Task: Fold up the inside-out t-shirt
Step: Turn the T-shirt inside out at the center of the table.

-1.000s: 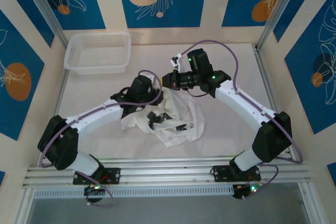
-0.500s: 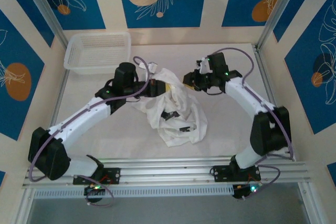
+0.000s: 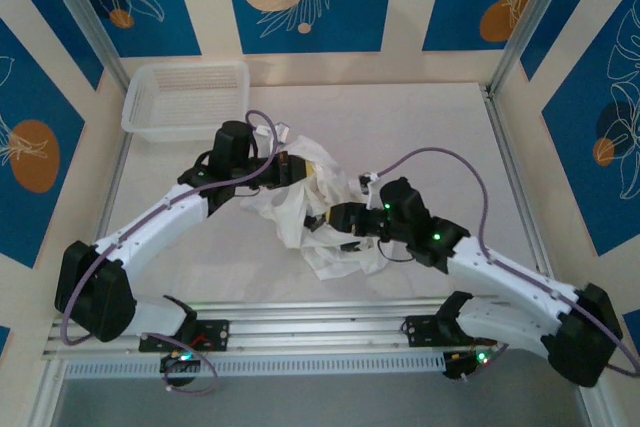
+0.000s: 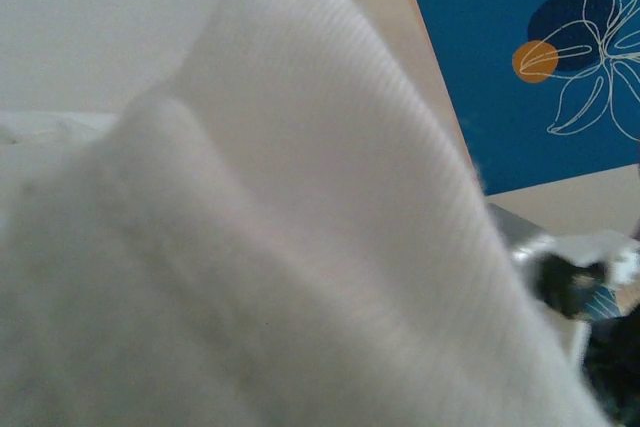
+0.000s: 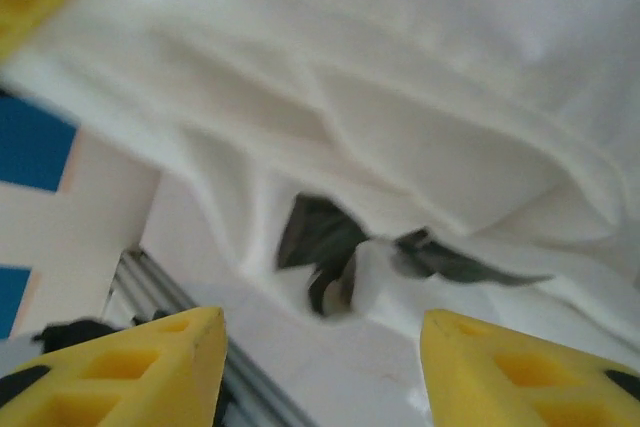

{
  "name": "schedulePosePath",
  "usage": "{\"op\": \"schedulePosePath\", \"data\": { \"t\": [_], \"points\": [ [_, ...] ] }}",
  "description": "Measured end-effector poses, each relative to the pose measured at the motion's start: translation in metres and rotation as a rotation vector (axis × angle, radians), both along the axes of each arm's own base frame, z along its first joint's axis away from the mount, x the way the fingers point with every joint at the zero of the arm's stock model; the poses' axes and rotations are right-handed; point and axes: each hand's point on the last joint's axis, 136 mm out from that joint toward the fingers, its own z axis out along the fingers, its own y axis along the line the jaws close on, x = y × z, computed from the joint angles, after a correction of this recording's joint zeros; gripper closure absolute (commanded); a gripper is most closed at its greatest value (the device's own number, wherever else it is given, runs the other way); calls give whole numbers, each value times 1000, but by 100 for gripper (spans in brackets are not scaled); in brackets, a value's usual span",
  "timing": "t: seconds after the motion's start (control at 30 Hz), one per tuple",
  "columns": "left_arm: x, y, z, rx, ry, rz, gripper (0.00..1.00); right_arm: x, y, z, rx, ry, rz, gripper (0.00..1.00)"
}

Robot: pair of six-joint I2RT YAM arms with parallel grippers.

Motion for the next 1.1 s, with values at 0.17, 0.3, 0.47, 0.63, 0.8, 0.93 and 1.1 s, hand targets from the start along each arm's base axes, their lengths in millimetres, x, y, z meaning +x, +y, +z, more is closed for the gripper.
{"op": "schedulePosePath", "data": {
  "t": [0.17,0.3,0.47,0.63,0.8,0.93,1.1],
  "points": [
    [-2,0,-2,4,13,-3,100,40,11,-14,9,31,-68,53],
    [-1,4,-3,4,36,12,100,59,10,-16,28,30,-117,93],
    [14,30,-8,13,72,98,96,57,9,6,105,8,-68,100],
    [32,55,-58,91,173,157,75,30,8,67,272,-80,86,100],
    [13,66,-120,188,293,151,33,18,7,85,339,-89,182,100],
    [6,95,-89,309,118,217,24,33,-8,77,330,-54,135,100],
    [-10,132,3,369,-262,323,45,55,-28,68,310,-7,59,100]
  ]
}}
